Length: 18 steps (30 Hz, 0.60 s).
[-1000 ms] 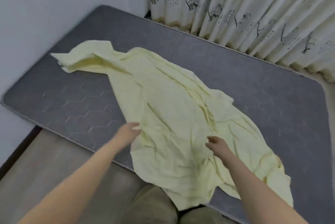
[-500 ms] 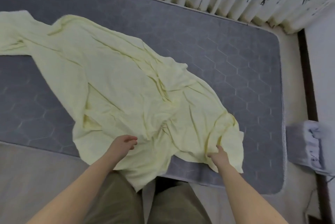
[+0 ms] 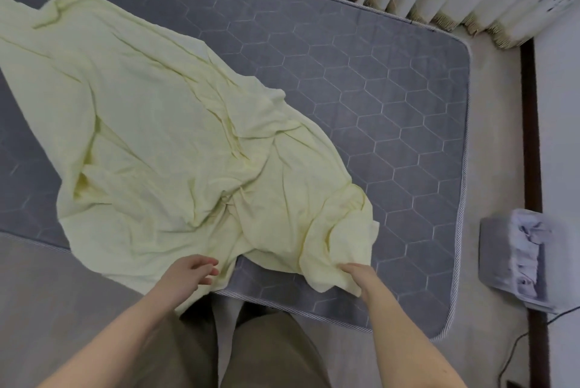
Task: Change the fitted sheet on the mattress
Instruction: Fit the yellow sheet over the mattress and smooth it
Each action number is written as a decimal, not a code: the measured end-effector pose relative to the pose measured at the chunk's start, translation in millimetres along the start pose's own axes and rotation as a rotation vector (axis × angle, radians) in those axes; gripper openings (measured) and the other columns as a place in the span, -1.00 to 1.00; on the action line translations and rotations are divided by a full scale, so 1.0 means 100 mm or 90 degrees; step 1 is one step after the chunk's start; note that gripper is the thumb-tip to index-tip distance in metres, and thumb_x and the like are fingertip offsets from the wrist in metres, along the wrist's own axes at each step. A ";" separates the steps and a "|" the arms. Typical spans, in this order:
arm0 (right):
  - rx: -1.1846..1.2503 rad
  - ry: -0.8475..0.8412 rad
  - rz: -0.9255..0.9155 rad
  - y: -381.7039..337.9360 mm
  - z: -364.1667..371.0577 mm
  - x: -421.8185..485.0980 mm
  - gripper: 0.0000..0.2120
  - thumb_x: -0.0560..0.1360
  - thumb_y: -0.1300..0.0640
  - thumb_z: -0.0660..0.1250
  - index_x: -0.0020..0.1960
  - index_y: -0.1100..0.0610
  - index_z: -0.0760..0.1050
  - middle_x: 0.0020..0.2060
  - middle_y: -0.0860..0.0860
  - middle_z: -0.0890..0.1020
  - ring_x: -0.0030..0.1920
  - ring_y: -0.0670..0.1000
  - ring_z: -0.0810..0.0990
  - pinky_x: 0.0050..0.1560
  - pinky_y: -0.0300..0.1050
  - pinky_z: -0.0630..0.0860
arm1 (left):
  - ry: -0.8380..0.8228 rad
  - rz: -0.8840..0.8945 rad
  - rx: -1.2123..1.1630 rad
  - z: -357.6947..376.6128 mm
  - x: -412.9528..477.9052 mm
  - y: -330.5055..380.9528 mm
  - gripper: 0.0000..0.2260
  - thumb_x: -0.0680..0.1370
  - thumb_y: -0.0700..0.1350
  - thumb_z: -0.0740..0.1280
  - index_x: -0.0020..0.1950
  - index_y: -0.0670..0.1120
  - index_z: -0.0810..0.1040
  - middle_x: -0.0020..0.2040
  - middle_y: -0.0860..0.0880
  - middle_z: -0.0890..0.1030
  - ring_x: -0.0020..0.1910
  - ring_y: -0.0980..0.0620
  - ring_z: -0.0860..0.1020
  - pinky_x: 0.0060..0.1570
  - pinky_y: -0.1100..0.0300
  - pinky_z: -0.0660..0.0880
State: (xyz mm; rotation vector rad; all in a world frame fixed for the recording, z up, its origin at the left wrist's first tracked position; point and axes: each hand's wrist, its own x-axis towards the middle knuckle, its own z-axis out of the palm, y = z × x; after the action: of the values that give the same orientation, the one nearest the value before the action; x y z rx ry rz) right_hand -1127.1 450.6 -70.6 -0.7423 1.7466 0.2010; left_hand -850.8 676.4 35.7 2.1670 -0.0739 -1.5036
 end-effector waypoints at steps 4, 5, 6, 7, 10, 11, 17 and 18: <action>0.091 0.004 -0.047 -0.14 0.05 -0.16 -0.60 0.39 0.35 0.50 0.18 0.33 0.47 0.21 0.23 0.55 0.14 0.20 0.54 0.11 0.06 0.53 | 0.026 0.007 -0.017 0.07 -0.11 0.15 -0.81 0.62 -0.24 0.21 0.16 -0.21 0.57 0.02 -0.15 0.66 -0.06 -0.07 0.59 -0.11 0.16 0.40; 0.113 -0.039 -0.044 -0.20 0.12 -0.27 -0.55 0.41 0.36 0.47 0.25 0.35 0.42 0.22 0.24 0.54 0.17 0.21 0.54 0.15 0.10 0.53 | 0.029 0.011 -0.027 0.09 -0.14 0.19 -0.81 0.62 -0.24 0.22 0.16 -0.22 0.57 0.02 -0.15 0.66 -0.06 -0.07 0.59 -0.10 0.15 0.40; 0.145 -0.108 -0.035 -0.26 0.22 -0.40 -0.55 0.45 0.39 0.40 0.31 0.35 0.38 0.24 0.24 0.54 0.20 0.22 0.54 0.19 0.14 0.52 | 0.028 0.014 -0.041 0.12 -0.18 0.23 -0.81 0.62 -0.23 0.22 0.16 -0.22 0.57 0.02 -0.15 0.66 -0.06 -0.06 0.59 -0.10 0.15 0.41; 0.169 -0.191 -0.024 -0.31 0.34 -0.57 -0.58 0.49 0.43 0.32 0.34 0.34 0.37 0.26 0.23 0.54 0.21 0.23 0.54 0.21 0.17 0.50 | 0.022 0.013 -0.055 0.16 -0.21 0.26 -0.80 0.62 -0.20 0.23 0.16 -0.21 0.58 0.03 -0.14 0.66 -0.06 -0.05 0.59 -0.10 0.15 0.42; 0.180 -0.372 -0.026 -0.41 0.69 -1.17 -0.62 0.52 0.46 0.18 0.32 0.33 0.43 0.22 0.21 0.59 0.19 0.20 0.57 0.13 0.10 0.54 | -0.023 -0.053 -0.106 0.28 -0.32 0.31 -0.72 0.60 0.06 0.26 0.10 -0.14 0.59 0.10 -0.11 0.65 -0.03 -0.03 0.63 -0.04 0.09 0.52; 0.188 -0.400 -0.045 -0.41 0.78 -1.35 -0.63 0.52 0.44 0.20 0.32 0.34 0.44 0.20 0.21 0.61 0.15 0.18 0.60 0.05 0.04 0.58 | -0.059 -0.098 -0.136 0.31 -0.35 0.31 -0.62 0.58 0.18 0.25 0.09 -0.13 0.57 0.11 -0.12 0.64 -0.01 -0.05 0.65 0.00 0.02 0.55; 0.058 -0.472 -0.187 -0.14 1.04 -2.15 -0.68 0.47 0.03 0.45 0.21 0.00 0.53 0.04 -0.07 0.70 0.06 -0.05 0.67 -0.06 -0.14 0.60 | -0.215 -0.180 -0.610 0.41 -0.48 0.26 -0.52 0.40 0.08 0.46 0.21 -0.18 0.59 0.15 -0.22 0.64 0.05 -0.19 0.65 -0.11 -0.08 0.61; 0.061 -0.459 -0.204 -0.09 1.04 -2.19 -0.70 0.46 0.03 0.46 0.18 -0.04 0.53 0.03 -0.10 0.70 0.05 -0.09 0.67 -0.05 -0.16 0.60 | -0.180 -0.152 -0.650 0.40 -0.50 0.26 -0.52 0.36 -0.02 0.47 0.21 -0.21 0.59 0.14 -0.22 0.64 0.03 -0.16 0.66 -0.10 -0.05 0.61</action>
State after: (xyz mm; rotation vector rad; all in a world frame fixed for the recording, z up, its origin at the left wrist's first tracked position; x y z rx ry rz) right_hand -1009.3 577.4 99.7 -0.7488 0.9353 0.1394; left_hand -899.2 654.5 79.2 1.1657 0.7205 -1.4802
